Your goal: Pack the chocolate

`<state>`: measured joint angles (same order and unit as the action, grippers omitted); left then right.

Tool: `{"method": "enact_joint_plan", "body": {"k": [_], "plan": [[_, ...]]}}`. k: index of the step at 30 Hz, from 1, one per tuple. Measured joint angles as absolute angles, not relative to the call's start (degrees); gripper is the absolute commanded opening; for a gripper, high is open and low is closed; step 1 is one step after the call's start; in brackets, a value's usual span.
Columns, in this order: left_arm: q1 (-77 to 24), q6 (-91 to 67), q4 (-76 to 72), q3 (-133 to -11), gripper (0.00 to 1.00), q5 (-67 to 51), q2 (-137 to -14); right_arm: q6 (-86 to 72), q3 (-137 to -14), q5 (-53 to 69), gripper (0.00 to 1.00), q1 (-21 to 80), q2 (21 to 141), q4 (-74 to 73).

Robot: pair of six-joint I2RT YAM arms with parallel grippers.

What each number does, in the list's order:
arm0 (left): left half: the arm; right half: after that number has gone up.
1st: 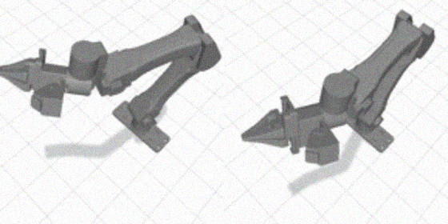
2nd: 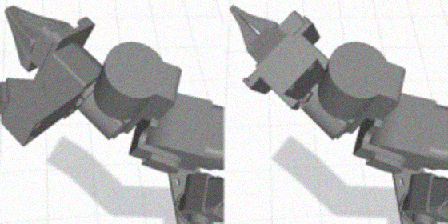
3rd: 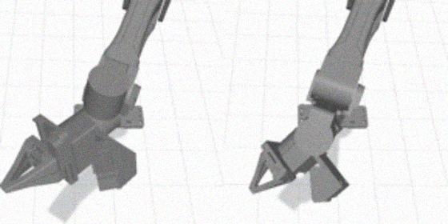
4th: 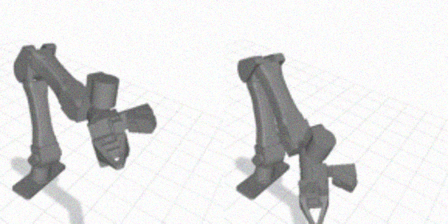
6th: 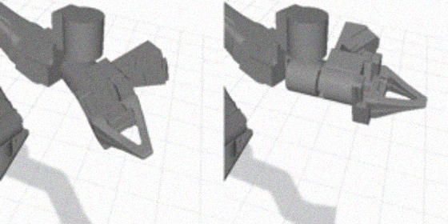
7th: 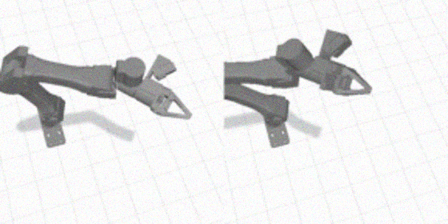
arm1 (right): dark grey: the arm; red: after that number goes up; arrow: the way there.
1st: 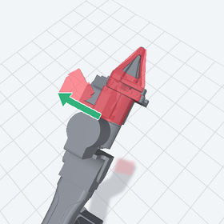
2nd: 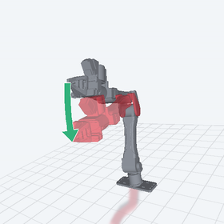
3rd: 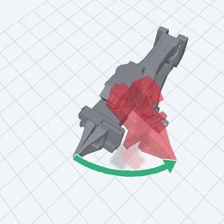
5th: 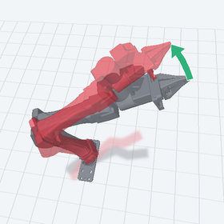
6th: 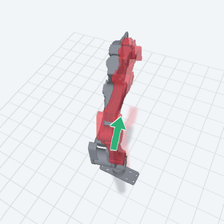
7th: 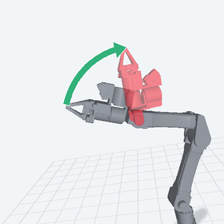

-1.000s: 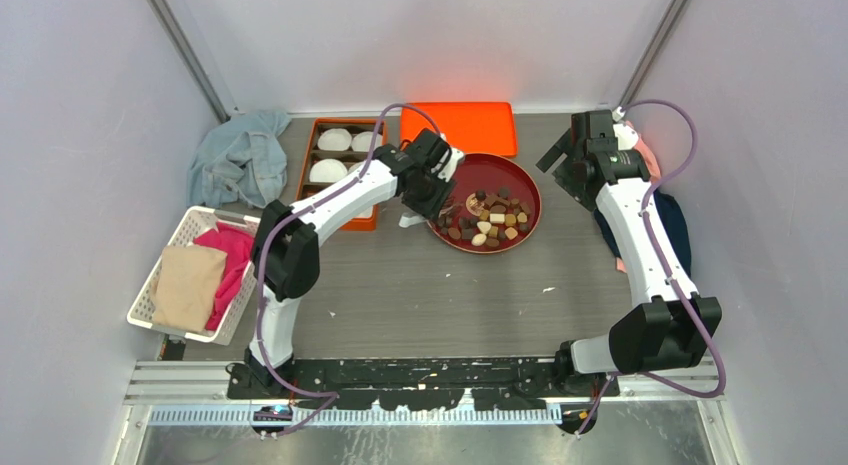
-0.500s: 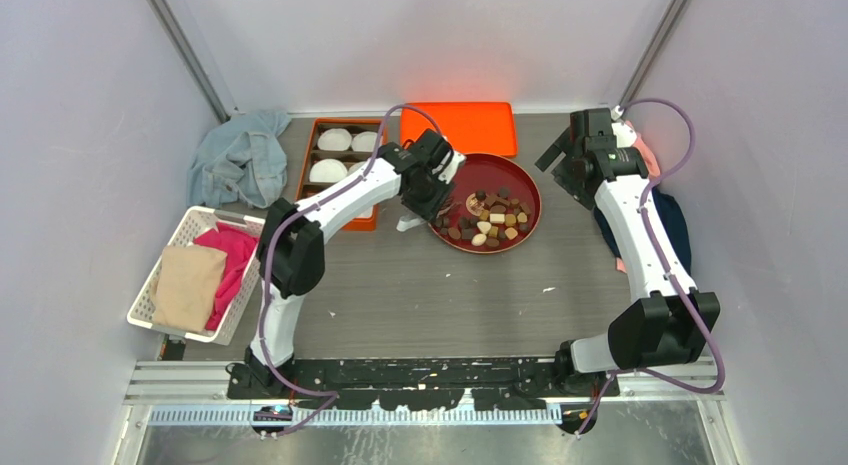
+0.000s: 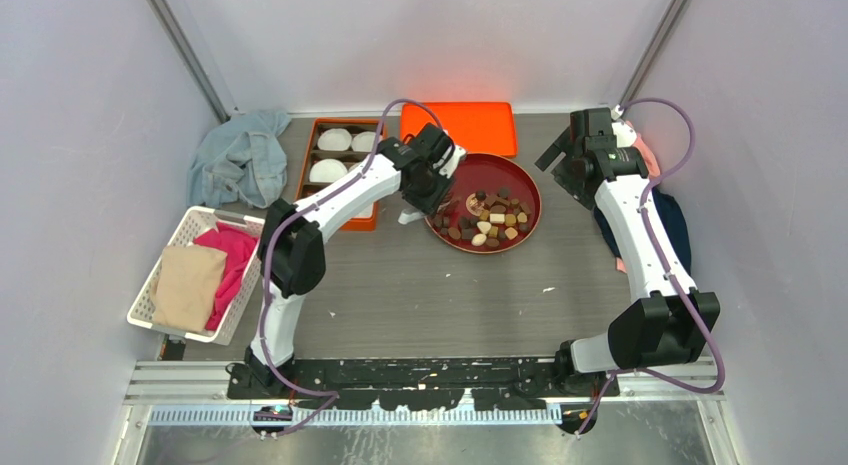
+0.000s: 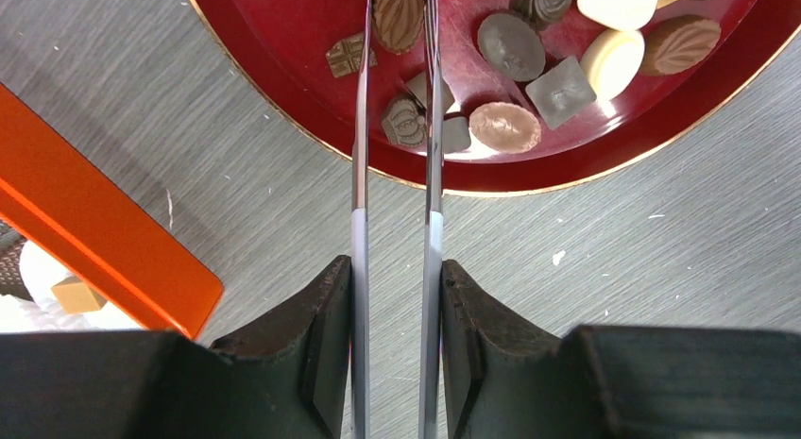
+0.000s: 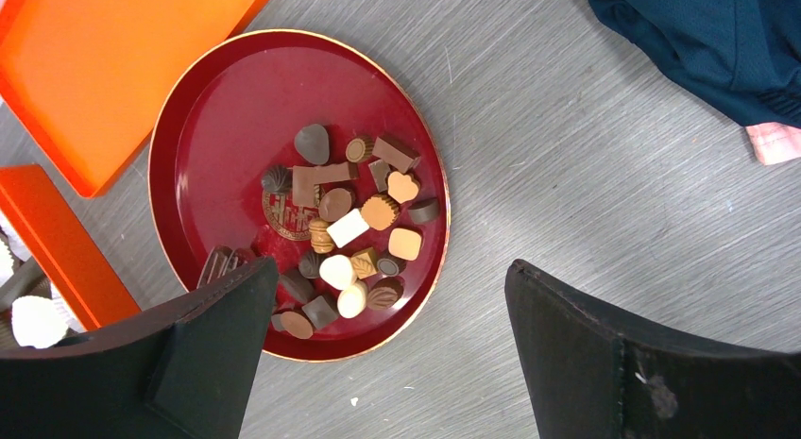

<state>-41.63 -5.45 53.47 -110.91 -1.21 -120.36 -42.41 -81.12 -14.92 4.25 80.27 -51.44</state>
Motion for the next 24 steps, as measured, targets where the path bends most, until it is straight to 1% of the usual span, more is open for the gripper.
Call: {"method": "enact_joint_plan", "body": {"k": [14, 19, 24], "plan": [[-40.58, -6.0, 53.54, -113.36, 0.05, 0.01, -117.4, -42.41, -81.12, -14.92, 0.95, 4.25, 80.27, -51.44], [-36.91, -7.4, 52.99, -111.98, 0.05, -0.03, -112.31, -42.44, -81.12, -14.92, 0.96, 4.25, 80.27, -51.44], [-30.15, -9.08, 51.88, -108.38, 0.05, -0.01, -105.82, -42.59, -81.12, -14.87, 0.95, 4.25, 80.29, -51.4]]}}
